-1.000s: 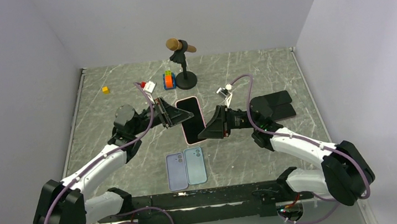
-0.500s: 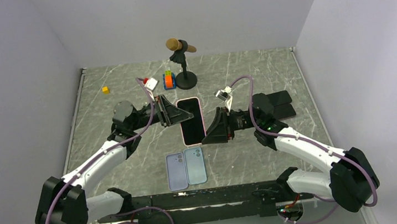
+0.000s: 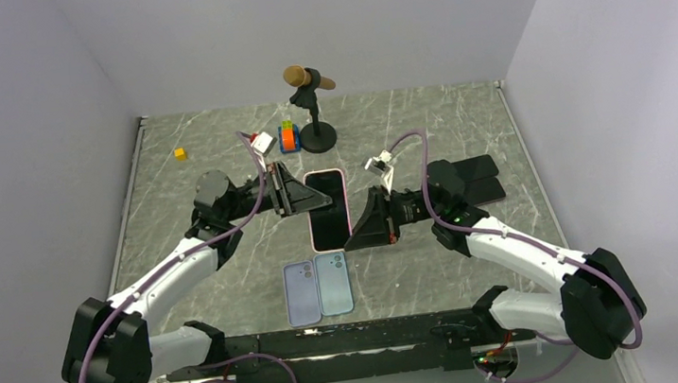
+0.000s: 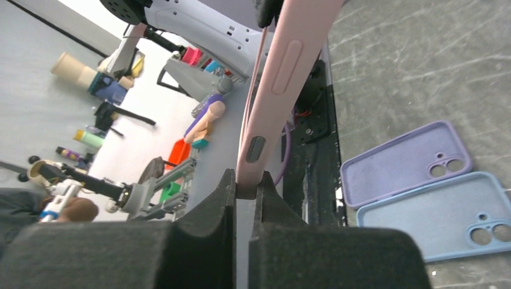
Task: Take the phone out of the phone case
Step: Remove the phone case from the phone.
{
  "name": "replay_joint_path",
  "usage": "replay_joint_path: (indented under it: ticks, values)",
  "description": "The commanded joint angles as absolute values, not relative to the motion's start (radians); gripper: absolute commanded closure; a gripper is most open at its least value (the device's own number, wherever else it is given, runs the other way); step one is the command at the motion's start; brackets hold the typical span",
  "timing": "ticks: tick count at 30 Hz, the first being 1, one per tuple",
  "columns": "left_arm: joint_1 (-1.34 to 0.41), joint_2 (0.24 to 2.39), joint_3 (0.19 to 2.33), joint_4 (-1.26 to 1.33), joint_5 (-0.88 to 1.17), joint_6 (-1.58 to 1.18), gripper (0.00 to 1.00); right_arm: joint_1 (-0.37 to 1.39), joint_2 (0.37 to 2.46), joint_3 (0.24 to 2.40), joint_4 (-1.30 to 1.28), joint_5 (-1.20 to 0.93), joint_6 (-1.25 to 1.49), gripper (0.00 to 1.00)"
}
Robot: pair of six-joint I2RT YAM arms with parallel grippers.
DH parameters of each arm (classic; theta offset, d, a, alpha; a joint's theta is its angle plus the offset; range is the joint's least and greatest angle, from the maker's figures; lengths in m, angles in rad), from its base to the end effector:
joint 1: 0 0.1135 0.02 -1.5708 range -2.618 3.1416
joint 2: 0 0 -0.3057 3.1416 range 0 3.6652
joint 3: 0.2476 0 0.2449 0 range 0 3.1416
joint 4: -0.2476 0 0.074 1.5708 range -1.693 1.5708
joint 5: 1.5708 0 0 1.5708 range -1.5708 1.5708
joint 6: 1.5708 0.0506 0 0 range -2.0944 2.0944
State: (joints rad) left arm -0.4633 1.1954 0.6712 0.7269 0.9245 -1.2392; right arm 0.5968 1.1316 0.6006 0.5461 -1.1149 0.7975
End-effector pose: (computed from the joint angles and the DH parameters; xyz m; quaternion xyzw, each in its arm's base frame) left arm 0.2019 -0.1460 0.3521 0.1060 0.6543 -0.7075 0.2452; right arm 0.1576 0.1620 0.3232 -0.3153 0.6303 0.6728 0.2252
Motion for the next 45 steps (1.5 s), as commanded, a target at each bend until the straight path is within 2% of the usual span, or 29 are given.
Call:
replay_joint_path:
  ticks: [1, 7, 11, 20, 32, 45]
  values:
    - [-0.459, 1.185, 0.726, 0.636, 0.902, -1.342, 1.00, 0.635, 1.107, 0.643, 0.525, -1.117, 0.619, 1.00]
    - [-0.460, 1.212, 0.677, 0.718, 0.926, -1.520, 1.00, 0.671, 1.110, 0.647, 0.507, -1.089, 0.445, 1.00]
    - [-0.459, 1.200, 0.685, 0.590, 0.925, -1.474, 1.00, 0.683, 1.135, 0.685, 0.504, -1.068, 0.378, 1.00]
    - [-0.460, 1.249, 0.583, 0.768, 0.902, -1.797, 1.00, 0.710, 1.112, 0.845, 0.252, -0.948, 0.136, 1.00]
    - [-0.465, 1.230, 0.652, 0.617, 0.897, -1.760, 1.00, 0.712, 1.164, 0.960, 0.174, -0.923, 0.011, 1.00]
    - [-0.484, 1.249, 0.665, 0.641, 0.899, -1.747, 1.00, 0.712, 1.210, 1.040, 0.087, -0.877, -0.090, 1.00]
